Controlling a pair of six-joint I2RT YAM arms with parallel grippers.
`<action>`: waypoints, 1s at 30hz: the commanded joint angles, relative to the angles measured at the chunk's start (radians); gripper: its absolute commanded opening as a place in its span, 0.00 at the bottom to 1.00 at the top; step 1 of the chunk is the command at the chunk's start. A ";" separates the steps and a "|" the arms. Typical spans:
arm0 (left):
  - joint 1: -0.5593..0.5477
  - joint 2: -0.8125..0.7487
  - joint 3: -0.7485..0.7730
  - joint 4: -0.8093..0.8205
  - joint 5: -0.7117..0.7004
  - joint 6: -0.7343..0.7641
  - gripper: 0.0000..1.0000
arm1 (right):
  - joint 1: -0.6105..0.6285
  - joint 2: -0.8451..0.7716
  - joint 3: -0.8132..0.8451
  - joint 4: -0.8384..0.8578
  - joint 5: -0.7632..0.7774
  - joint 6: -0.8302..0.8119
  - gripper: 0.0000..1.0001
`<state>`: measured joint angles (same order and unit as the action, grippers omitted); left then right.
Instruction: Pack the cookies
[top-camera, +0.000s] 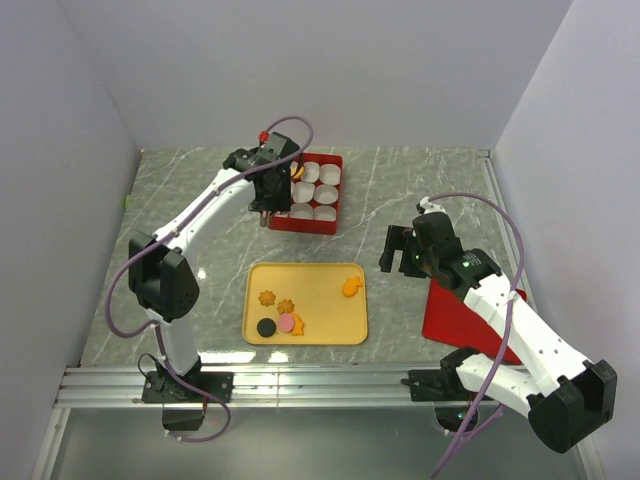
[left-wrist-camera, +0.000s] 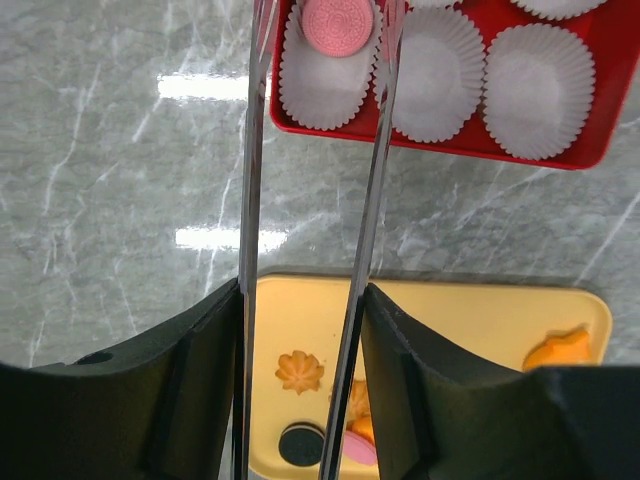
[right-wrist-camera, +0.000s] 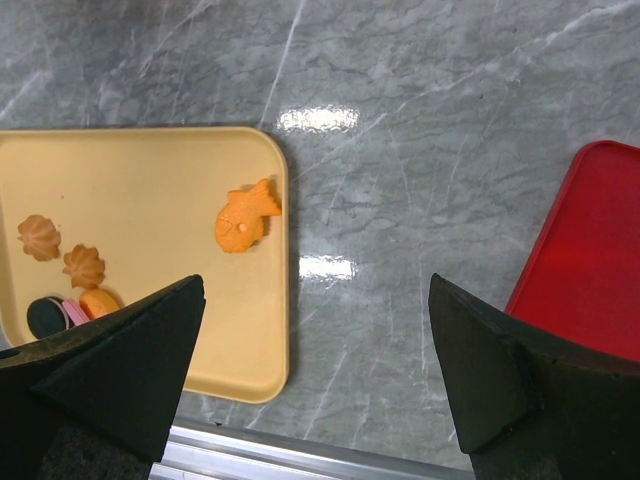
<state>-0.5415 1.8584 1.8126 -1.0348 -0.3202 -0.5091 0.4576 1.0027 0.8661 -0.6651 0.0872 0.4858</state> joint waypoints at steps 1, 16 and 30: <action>0.002 -0.145 0.062 -0.042 -0.026 -0.012 0.54 | -0.005 -0.024 0.040 0.038 -0.009 0.010 1.00; -0.238 -0.603 -0.582 -0.011 0.056 -0.238 0.52 | -0.002 -0.070 0.001 0.041 -0.047 0.050 1.00; -0.483 -0.740 -0.766 -0.073 0.116 -0.416 0.51 | -0.002 -0.131 -0.032 0.021 -0.044 0.071 1.00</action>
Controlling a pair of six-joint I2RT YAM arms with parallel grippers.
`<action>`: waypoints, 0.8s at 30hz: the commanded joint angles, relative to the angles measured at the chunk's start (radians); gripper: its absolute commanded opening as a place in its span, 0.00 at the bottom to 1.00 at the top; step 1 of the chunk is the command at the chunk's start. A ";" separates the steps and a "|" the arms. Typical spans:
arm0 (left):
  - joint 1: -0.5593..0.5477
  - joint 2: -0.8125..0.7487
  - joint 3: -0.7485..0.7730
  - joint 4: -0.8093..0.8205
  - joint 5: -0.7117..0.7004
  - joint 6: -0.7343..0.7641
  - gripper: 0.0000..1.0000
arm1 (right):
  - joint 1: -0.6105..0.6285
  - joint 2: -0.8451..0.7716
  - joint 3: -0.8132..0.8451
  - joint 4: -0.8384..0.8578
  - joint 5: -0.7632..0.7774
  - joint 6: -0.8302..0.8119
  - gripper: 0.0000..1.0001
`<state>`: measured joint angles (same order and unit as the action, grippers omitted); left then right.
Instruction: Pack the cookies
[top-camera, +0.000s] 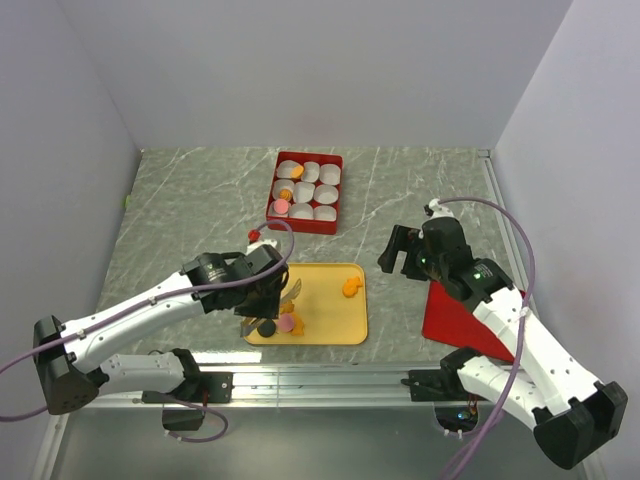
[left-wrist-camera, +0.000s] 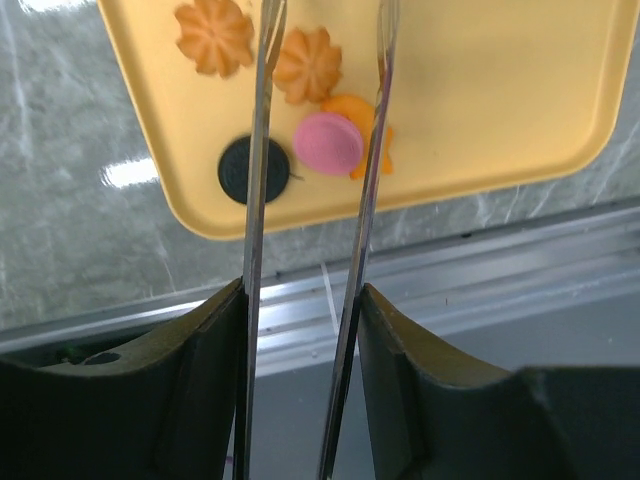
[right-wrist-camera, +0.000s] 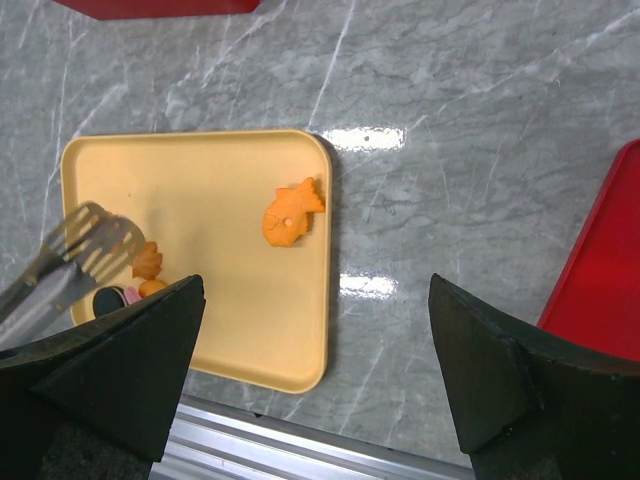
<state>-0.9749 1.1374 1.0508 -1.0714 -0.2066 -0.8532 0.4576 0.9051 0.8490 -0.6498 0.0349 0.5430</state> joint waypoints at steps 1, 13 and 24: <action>-0.062 -0.028 -0.009 -0.060 -0.010 -0.087 0.51 | -0.002 -0.041 -0.022 0.004 0.010 0.015 1.00; -0.099 -0.053 -0.052 -0.110 -0.043 -0.164 0.51 | -0.002 -0.123 -0.074 -0.022 0.017 0.051 1.00; -0.113 0.018 -0.028 -0.067 -0.027 -0.144 0.52 | -0.002 -0.152 -0.096 -0.042 0.022 0.052 1.00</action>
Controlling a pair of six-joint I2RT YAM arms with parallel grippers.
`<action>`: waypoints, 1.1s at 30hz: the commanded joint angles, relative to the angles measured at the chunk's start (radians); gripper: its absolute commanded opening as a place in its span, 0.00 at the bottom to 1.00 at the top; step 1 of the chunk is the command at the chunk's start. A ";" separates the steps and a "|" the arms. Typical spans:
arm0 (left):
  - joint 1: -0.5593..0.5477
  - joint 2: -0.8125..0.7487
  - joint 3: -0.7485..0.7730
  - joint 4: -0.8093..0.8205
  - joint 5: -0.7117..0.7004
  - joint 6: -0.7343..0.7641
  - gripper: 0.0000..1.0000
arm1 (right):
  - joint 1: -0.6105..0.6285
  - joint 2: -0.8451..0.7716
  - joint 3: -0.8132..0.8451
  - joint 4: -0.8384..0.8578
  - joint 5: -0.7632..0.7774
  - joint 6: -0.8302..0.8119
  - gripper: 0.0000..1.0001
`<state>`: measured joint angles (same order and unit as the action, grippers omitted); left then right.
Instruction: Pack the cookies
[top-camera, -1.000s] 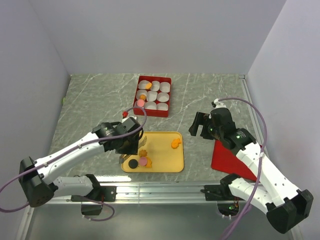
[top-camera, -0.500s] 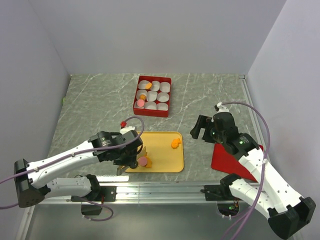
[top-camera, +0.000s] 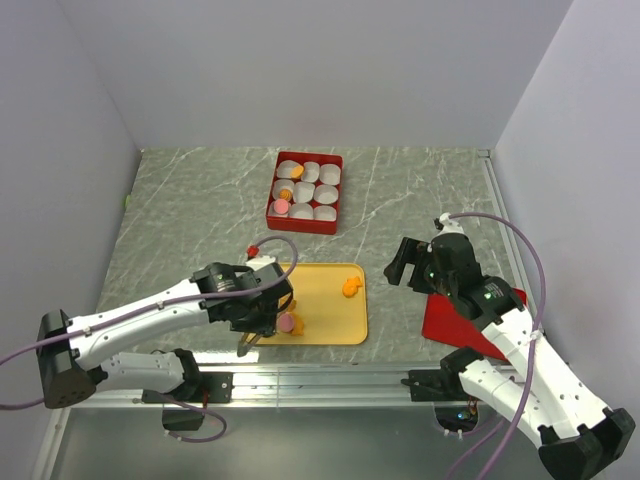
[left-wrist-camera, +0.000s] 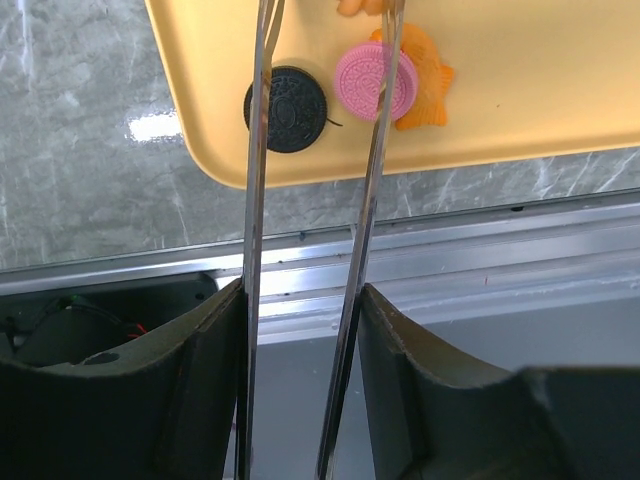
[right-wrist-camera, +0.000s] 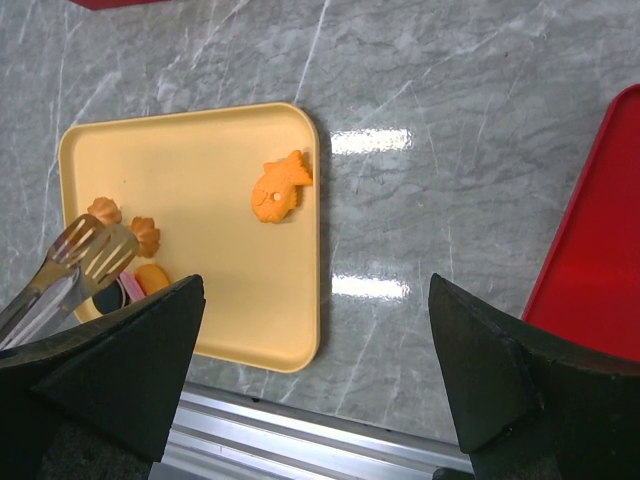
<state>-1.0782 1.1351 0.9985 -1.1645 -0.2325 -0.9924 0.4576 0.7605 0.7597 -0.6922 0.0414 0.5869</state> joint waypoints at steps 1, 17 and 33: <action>-0.011 0.028 0.029 0.032 0.004 -0.002 0.52 | -0.004 -0.004 -0.007 0.000 0.012 0.007 1.00; -0.035 0.124 0.203 -0.035 -0.076 -0.005 0.58 | -0.004 0.002 -0.013 0.013 0.017 0.001 1.00; -0.035 0.236 0.175 0.012 -0.033 0.047 0.56 | -0.004 0.010 -0.013 0.016 0.031 0.004 1.00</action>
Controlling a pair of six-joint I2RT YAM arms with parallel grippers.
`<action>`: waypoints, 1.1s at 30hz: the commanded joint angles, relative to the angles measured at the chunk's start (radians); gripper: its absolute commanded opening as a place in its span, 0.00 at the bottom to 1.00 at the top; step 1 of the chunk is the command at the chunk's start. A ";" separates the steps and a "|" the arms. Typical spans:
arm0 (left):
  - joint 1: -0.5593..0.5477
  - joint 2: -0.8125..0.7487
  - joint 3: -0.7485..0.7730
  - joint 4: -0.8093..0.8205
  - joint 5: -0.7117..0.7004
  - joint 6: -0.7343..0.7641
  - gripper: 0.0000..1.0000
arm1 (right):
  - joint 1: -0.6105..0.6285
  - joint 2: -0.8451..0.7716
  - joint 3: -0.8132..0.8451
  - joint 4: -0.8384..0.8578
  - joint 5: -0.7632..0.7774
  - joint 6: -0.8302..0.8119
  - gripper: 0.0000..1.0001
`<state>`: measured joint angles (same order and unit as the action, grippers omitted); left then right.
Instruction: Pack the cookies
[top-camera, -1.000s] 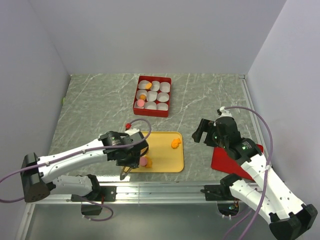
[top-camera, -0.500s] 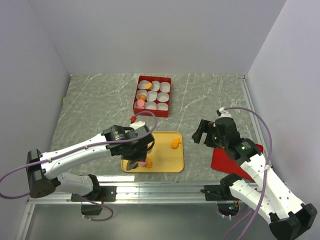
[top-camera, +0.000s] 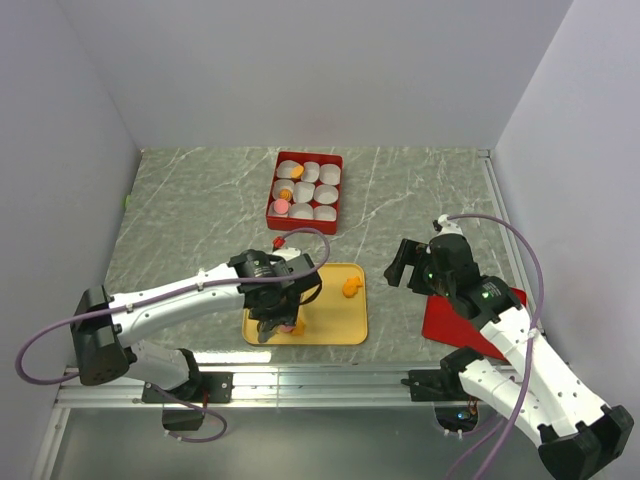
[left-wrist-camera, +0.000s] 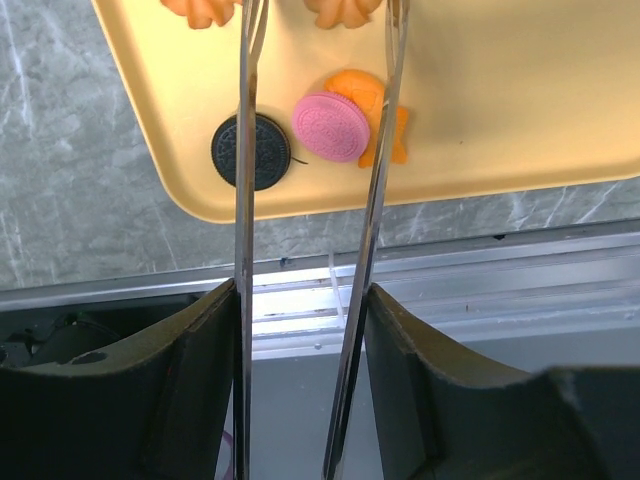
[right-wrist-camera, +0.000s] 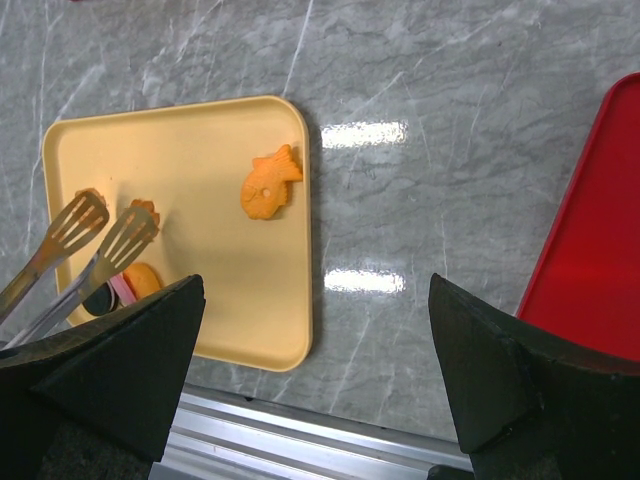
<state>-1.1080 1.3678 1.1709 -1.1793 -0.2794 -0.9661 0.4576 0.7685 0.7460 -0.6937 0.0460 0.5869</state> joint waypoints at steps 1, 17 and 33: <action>-0.006 0.008 0.003 0.029 0.019 0.026 0.55 | -0.004 0.003 0.001 0.017 0.028 0.004 1.00; -0.001 0.062 0.073 -0.019 -0.049 0.072 0.45 | -0.004 0.029 0.018 0.022 0.038 -0.002 1.00; 0.275 0.269 0.622 -0.023 -0.121 0.335 0.43 | -0.002 0.126 0.148 0.039 0.060 -0.033 1.00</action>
<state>-0.8879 1.5887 1.6802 -1.2293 -0.3729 -0.7300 0.4576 0.8768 0.8234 -0.6907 0.0845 0.5747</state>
